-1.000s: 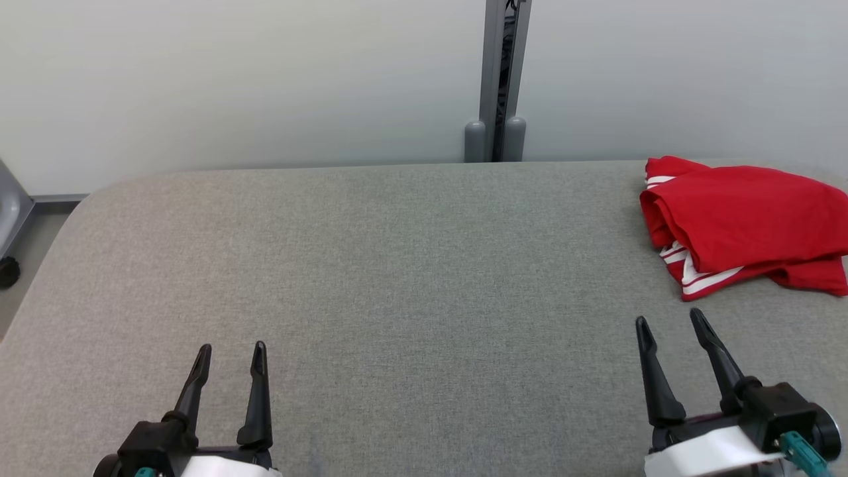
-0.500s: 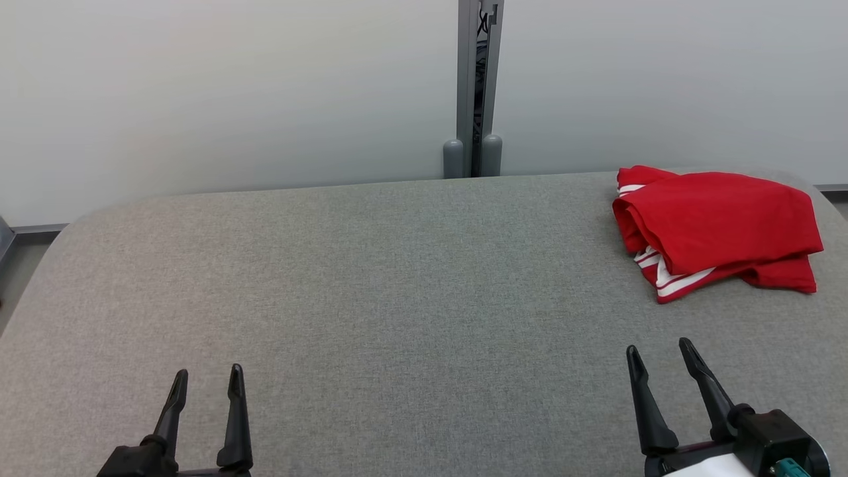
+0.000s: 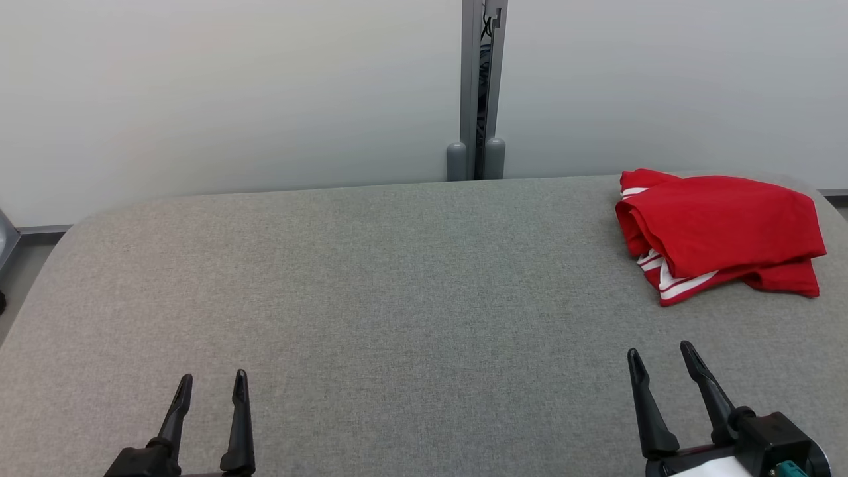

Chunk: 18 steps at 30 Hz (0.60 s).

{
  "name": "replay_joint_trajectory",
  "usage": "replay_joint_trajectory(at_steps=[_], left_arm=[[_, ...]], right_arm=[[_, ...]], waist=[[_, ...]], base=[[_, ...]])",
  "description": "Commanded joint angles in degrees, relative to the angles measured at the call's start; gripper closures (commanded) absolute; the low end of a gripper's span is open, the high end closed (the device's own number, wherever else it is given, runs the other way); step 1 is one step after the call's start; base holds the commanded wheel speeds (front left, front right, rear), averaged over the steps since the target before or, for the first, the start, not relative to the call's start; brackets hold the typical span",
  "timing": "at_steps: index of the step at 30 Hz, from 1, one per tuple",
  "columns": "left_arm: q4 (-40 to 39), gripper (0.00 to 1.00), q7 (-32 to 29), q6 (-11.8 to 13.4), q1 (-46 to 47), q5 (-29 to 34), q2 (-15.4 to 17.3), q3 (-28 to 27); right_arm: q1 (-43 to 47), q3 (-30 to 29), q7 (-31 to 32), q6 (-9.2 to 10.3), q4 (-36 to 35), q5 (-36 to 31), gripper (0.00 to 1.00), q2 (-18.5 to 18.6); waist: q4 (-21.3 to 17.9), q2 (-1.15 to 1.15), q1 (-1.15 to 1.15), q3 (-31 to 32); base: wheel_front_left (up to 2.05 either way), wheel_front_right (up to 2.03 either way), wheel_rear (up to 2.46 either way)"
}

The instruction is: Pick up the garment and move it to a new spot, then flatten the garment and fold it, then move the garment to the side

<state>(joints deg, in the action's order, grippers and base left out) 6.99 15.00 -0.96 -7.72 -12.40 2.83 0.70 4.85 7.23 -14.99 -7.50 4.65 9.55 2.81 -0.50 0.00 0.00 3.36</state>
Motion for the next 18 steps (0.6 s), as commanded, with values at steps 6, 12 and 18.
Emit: replay_joint_trajectory(at_steps=[6, 12, 18], left_arm=[[0.35, 0.0, 0.19, -0.64, 0.32, 0.66, 0.19, -0.16], [1.13, 1.0, -0.07, -0.54, -0.14, 0.58, -0.11, 0.08], [3.8, 1.0, -0.95, -0.7, -0.48, -2.11, -0.46, 0.08]], right_arm=[[0.21, 0.17, -0.28, 0.01, 0.05, -0.49, 0.0, 0.26], [0.27, 0.53, 0.05, 0.0, 0.44, 0.04, 1.0, -0.09], [1.17, 0.47, 0.79, 0.0, 2.66, 2.76, 1.0, -0.35]], waist=[[0.15, 0.0, 0.0, 0.27], [0.06, 0.0, 0.0, 0.27], [0.07, 0.0, 0.0, 0.19]], base=[[0.0, 0.0, 0.0], [0.0, 0.0, 0.0], [0.0, 0.0, 0.0]])
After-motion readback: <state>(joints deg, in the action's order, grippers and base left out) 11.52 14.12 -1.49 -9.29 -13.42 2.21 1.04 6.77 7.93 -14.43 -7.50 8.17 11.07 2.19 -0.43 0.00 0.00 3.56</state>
